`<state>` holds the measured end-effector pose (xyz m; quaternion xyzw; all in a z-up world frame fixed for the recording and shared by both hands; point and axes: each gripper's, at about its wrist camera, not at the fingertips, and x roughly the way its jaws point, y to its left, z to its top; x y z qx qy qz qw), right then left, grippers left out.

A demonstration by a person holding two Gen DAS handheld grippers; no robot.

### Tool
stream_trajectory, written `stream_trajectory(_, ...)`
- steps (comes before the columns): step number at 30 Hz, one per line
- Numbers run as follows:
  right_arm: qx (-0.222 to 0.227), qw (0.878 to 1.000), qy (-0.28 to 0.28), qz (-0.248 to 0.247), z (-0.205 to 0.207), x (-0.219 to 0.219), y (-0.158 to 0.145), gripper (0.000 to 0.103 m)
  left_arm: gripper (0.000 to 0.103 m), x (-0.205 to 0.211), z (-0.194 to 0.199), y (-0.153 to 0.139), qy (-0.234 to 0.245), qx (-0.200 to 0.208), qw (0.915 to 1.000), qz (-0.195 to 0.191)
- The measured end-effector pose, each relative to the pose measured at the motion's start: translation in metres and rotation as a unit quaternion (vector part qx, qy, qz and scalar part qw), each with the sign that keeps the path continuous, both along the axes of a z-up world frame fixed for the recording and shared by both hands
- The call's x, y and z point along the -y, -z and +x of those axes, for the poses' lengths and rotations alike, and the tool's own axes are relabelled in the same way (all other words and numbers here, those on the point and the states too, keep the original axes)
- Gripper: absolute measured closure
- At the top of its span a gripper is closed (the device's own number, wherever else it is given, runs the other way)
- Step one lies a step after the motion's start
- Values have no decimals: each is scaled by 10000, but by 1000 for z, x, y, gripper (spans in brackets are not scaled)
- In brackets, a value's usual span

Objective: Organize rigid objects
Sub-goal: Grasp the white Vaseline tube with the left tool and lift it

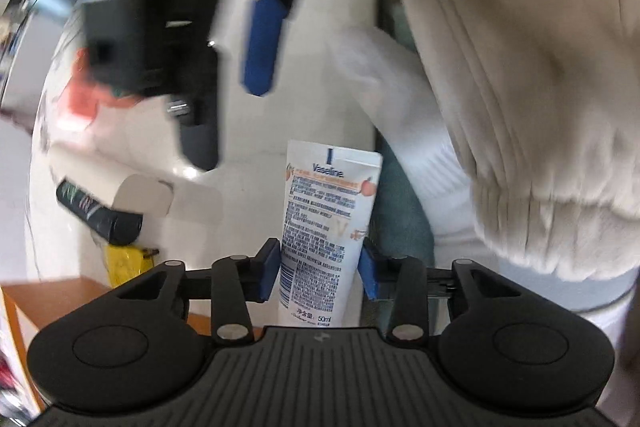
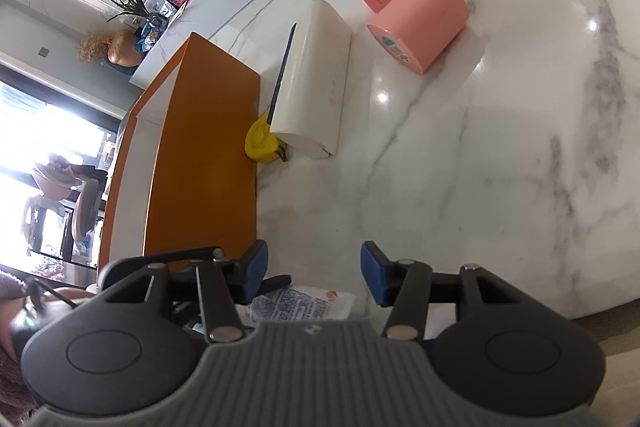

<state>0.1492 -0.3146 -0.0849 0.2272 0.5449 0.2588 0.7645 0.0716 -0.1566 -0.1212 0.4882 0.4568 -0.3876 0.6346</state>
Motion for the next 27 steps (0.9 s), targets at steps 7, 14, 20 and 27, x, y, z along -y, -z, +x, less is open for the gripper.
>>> stream_trajectory(7,-33,9994,347,45,1,9,1,51,81,-33,39,-22,-1607,-200,9830,-867)
stream_trajectory(14,65,9988,461,-181,-1,8,-3,51,83,-33,43,-51,-2601,-132,9484,-1809)
stream_trajectory(20,621,9962,113,-597,-5,-10,-18,51,83,-60,41,-93,-3327,20,8981,-2876)
stream_trajectory(27,1705,9681,-1345,-1251,4,-60,-45,51,83,-100,43,-137,-3572,182,8691,-3418)
